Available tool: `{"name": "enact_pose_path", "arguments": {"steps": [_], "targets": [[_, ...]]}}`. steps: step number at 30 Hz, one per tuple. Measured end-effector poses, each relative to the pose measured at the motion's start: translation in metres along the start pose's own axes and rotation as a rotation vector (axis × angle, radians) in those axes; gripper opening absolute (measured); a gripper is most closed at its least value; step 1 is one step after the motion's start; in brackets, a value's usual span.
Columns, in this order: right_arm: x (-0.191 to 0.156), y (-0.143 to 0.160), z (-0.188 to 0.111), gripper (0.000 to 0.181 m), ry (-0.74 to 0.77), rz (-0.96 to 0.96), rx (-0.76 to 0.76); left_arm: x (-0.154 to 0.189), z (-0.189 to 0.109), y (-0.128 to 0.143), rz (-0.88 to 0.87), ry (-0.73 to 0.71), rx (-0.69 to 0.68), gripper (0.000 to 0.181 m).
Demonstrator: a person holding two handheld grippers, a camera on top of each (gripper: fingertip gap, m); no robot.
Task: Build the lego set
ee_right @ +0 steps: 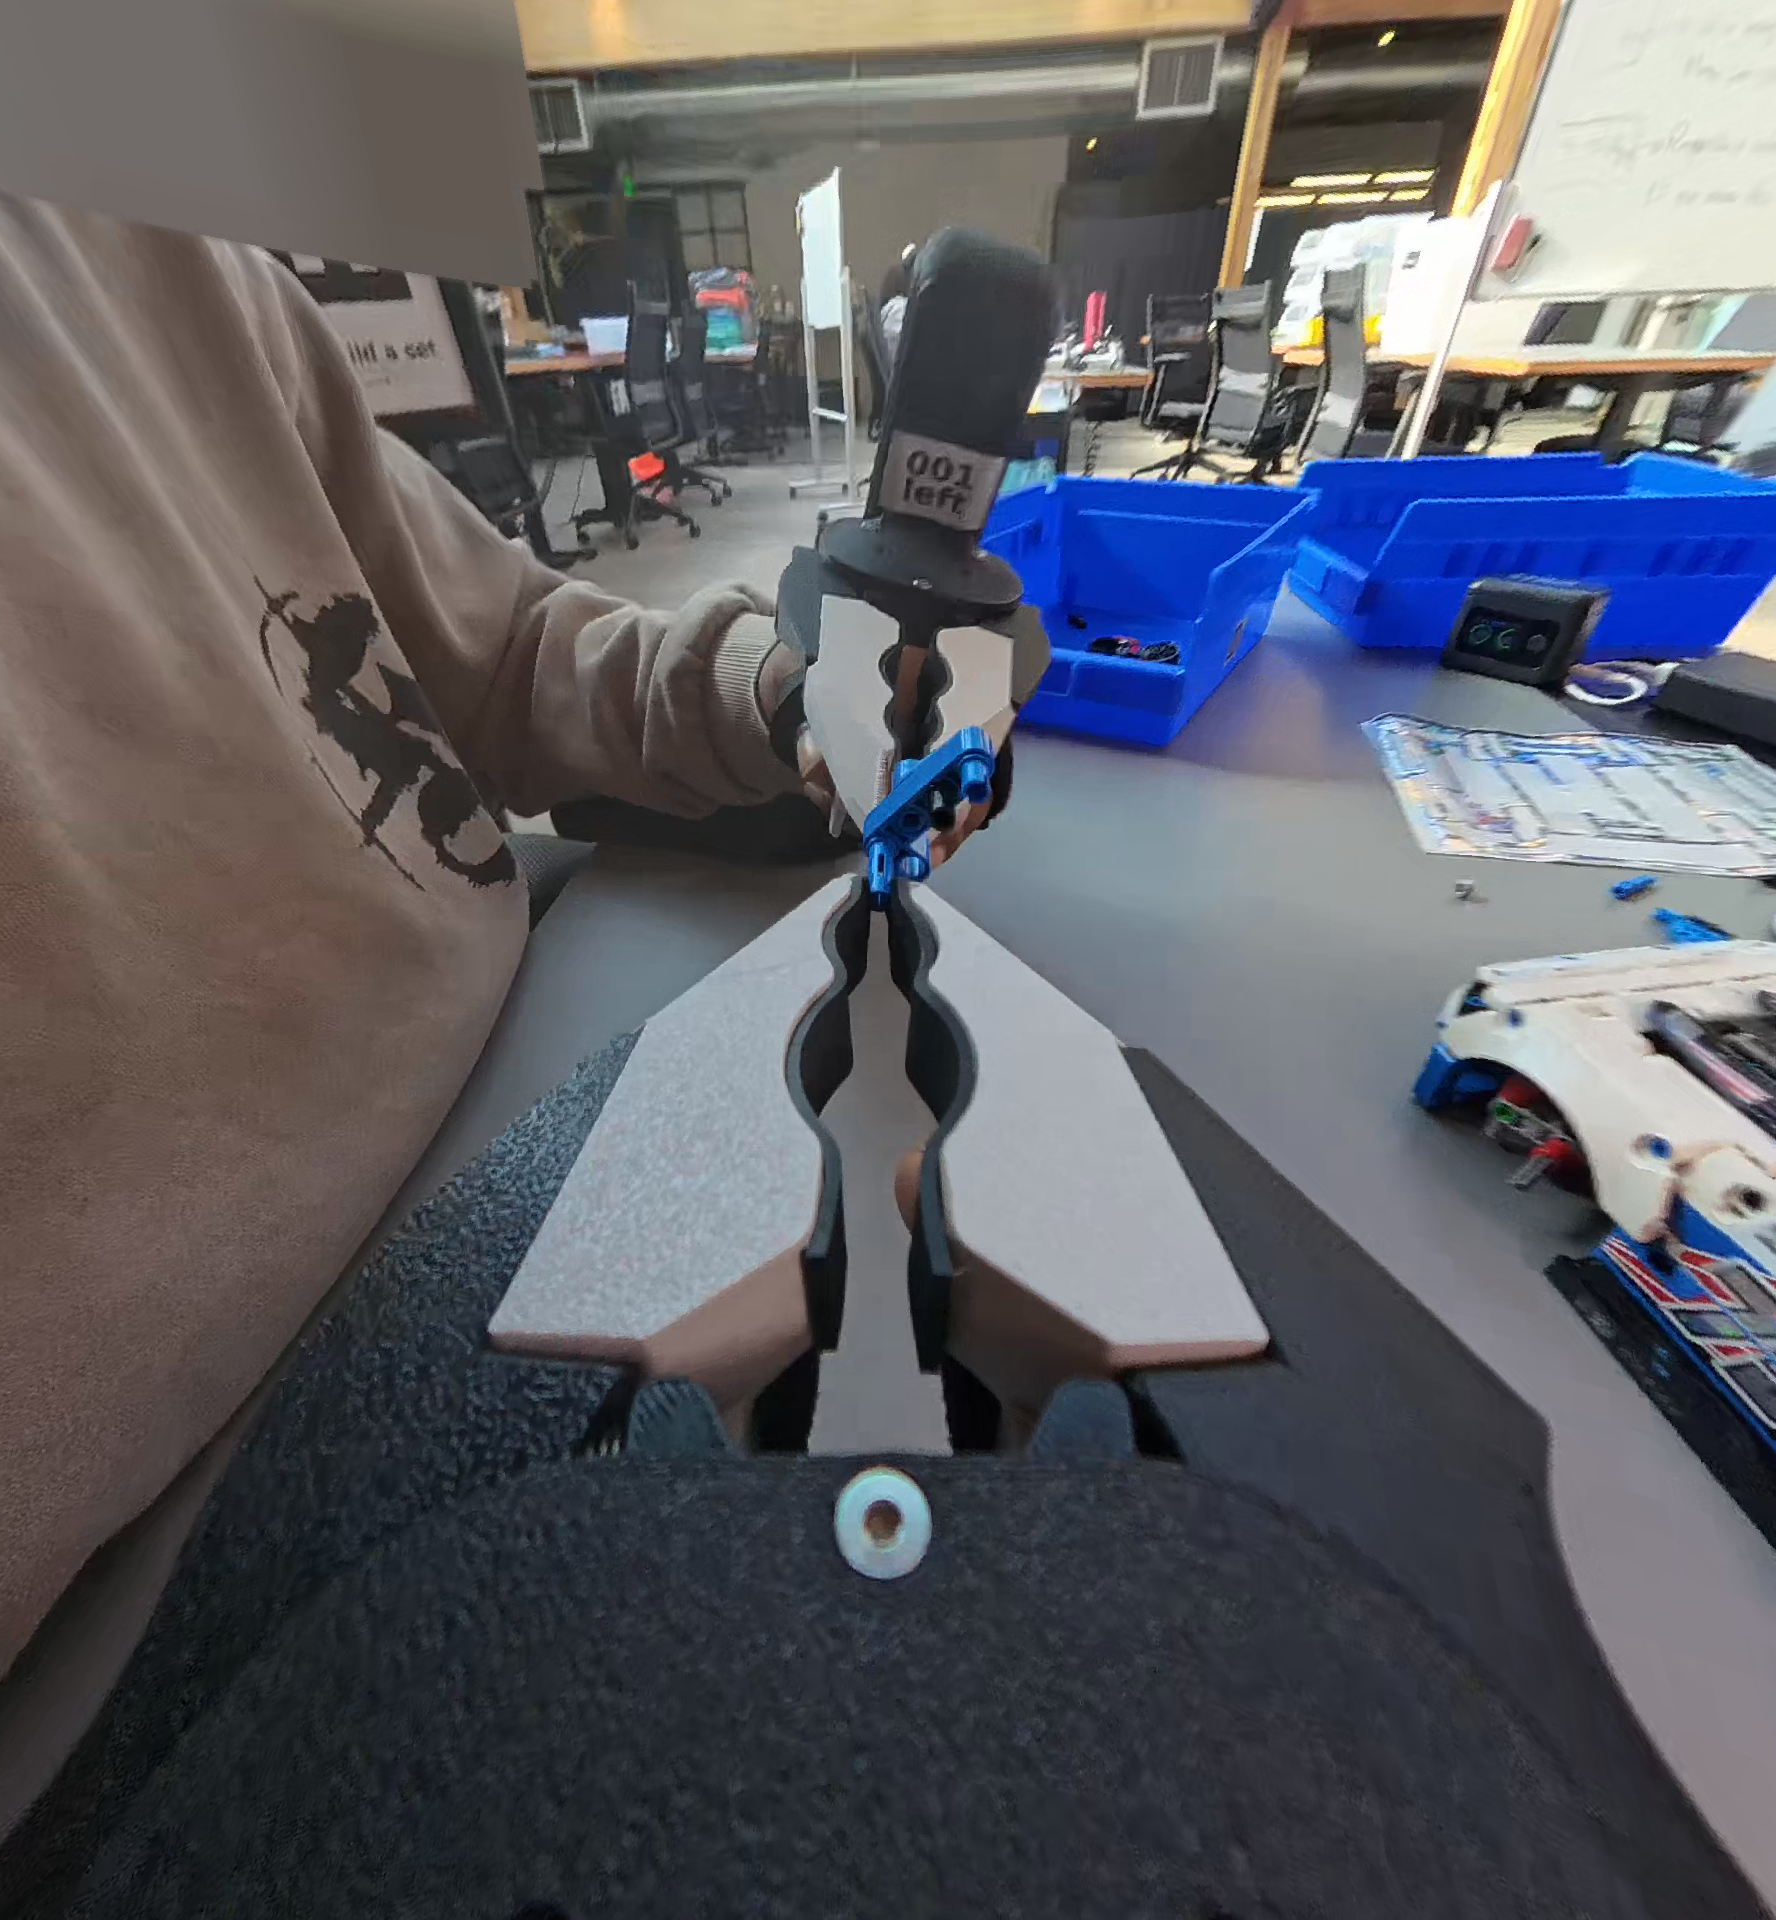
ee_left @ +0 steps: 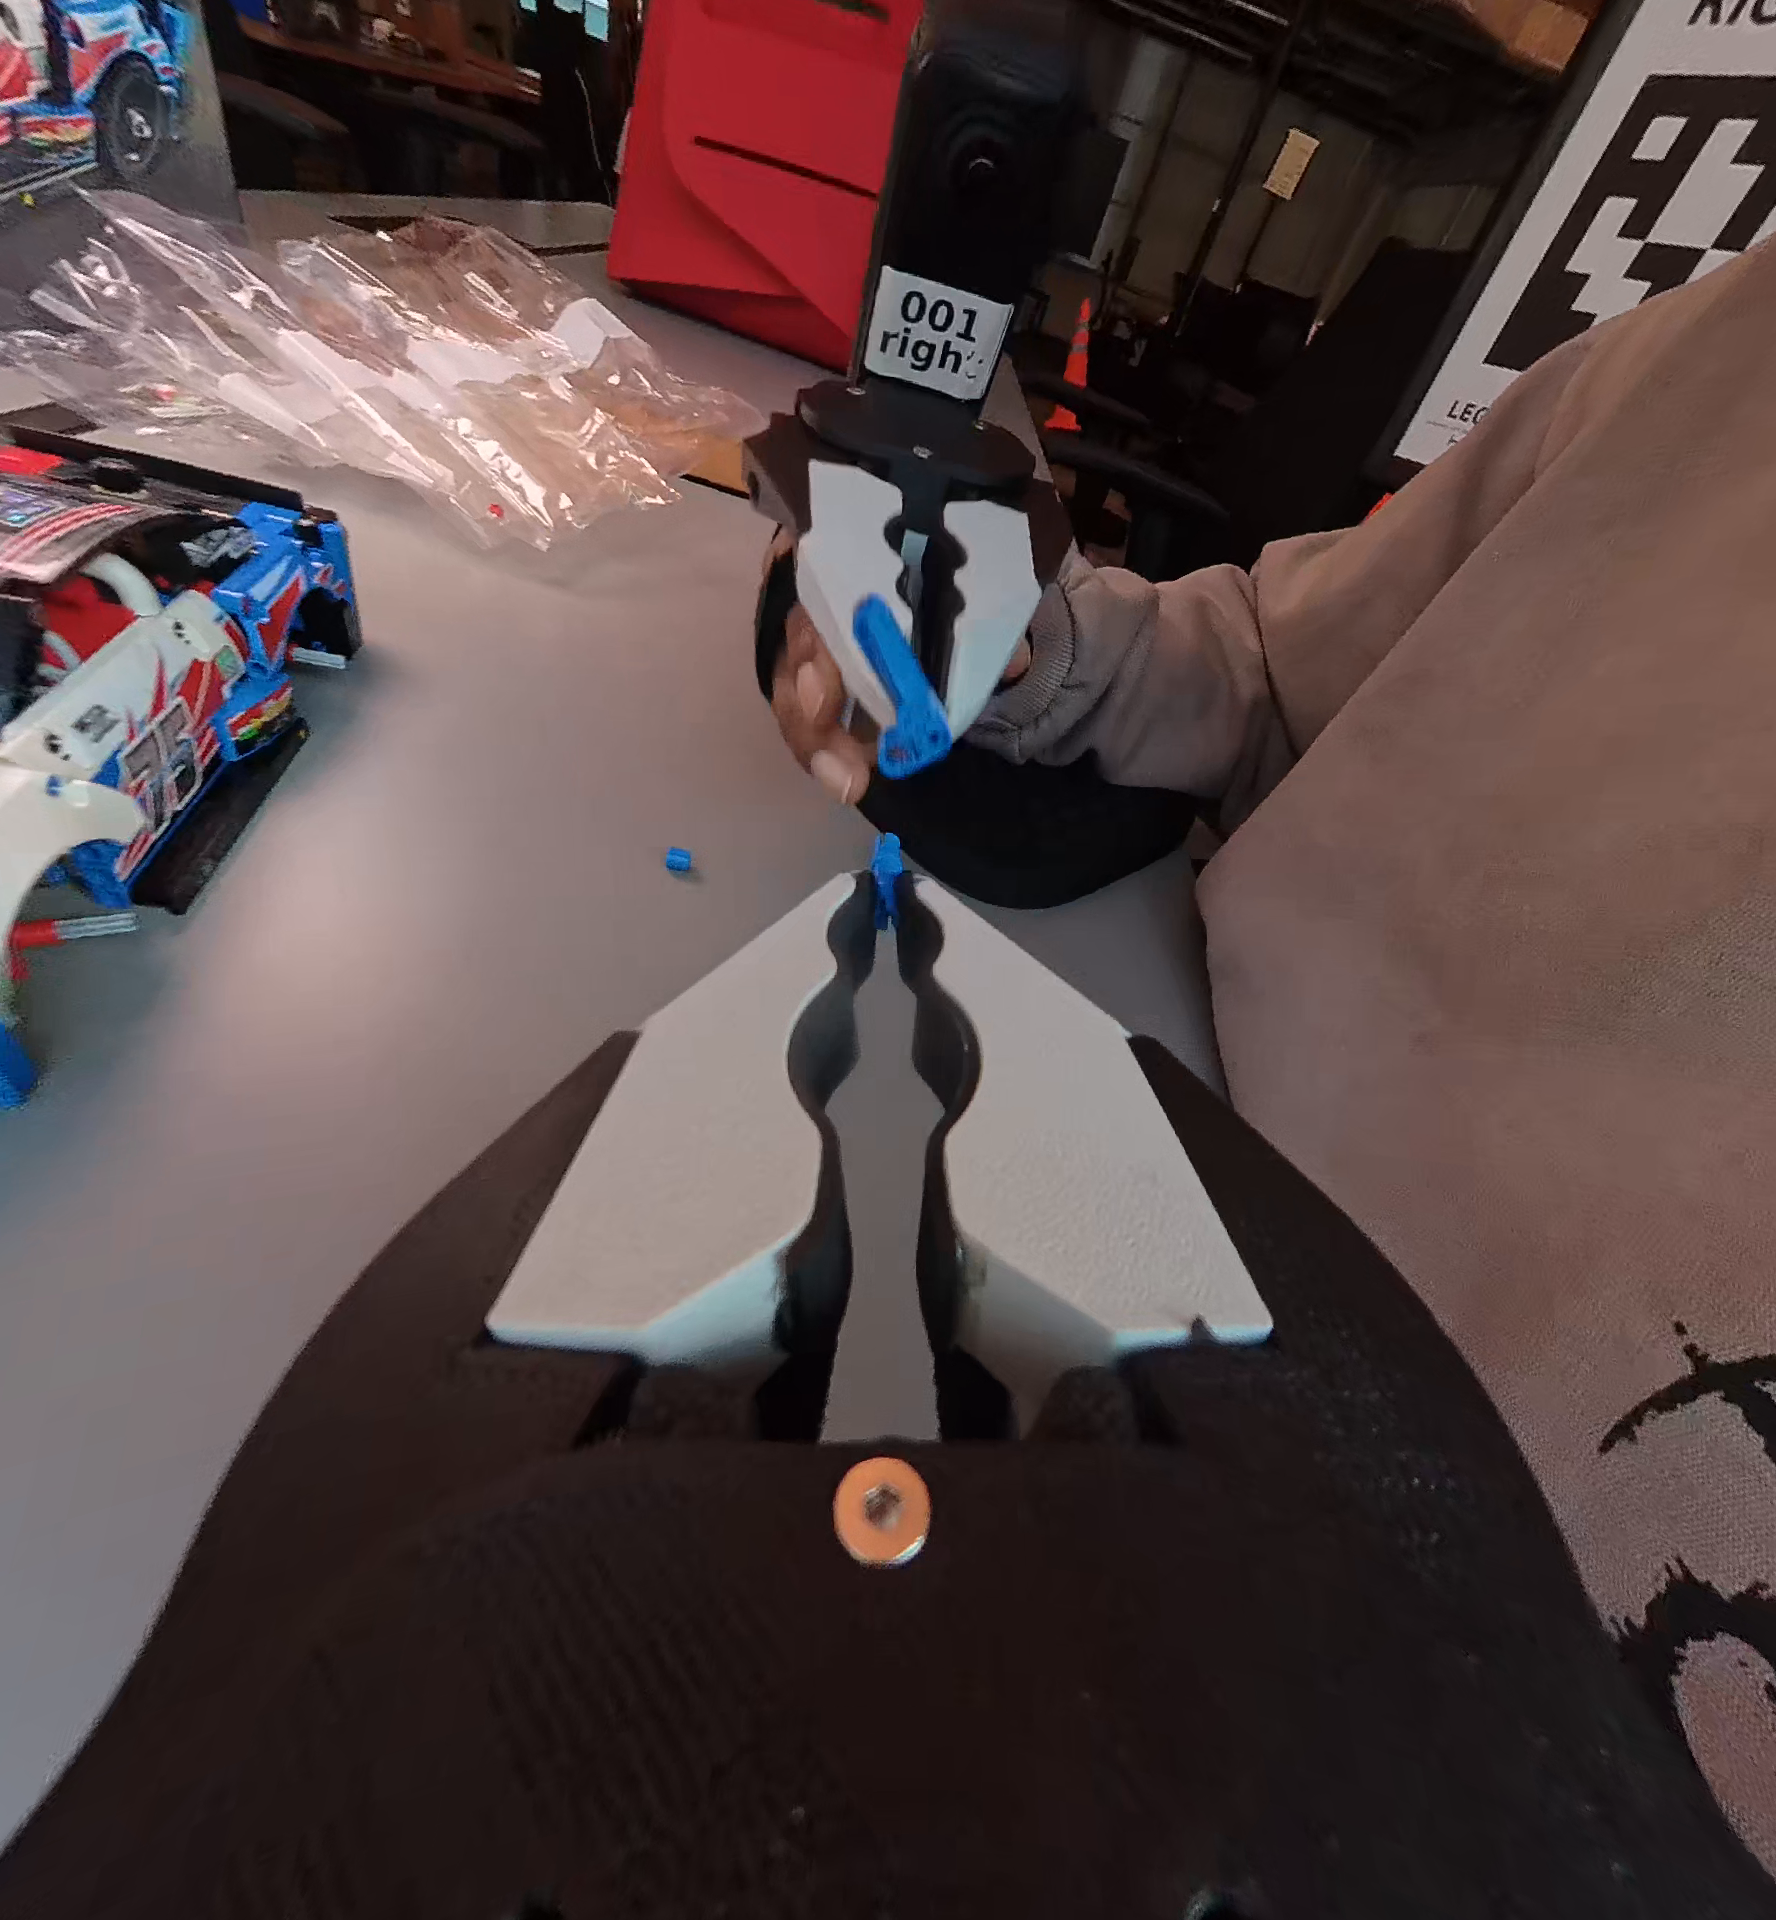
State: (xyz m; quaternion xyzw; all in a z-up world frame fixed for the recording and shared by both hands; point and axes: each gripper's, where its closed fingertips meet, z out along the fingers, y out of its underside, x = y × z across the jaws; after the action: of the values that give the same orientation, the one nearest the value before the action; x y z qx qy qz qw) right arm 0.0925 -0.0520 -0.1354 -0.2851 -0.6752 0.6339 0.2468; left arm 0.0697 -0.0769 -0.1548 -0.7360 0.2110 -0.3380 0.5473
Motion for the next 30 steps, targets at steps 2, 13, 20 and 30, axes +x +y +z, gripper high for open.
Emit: {"name": "enact_pose_path", "arguments": {"steps": [2,13,20,30], "targets": [[0.008,0.002,-0.011,0.001,0.056,-0.041,-0.028,-0.009,-0.014,0.005,0.044,-0.054,-0.028,0.002],[0.009,0.012,0.012,0.001,0.040,0.023,-0.035,-0.005,0.008,0.001,-0.107,0.034,0.050,0.027],[0.004,0.018,0.017,0.001,0.031,0.009,-0.068,0.001,0.014,-0.001,-0.078,0.041,0.038,0.025],[0.014,0.020,0.009,0.001,0.071,0.016,-0.070,-0.036,-0.033,-0.020,-0.108,-0.112,0.139,0.024]]}}
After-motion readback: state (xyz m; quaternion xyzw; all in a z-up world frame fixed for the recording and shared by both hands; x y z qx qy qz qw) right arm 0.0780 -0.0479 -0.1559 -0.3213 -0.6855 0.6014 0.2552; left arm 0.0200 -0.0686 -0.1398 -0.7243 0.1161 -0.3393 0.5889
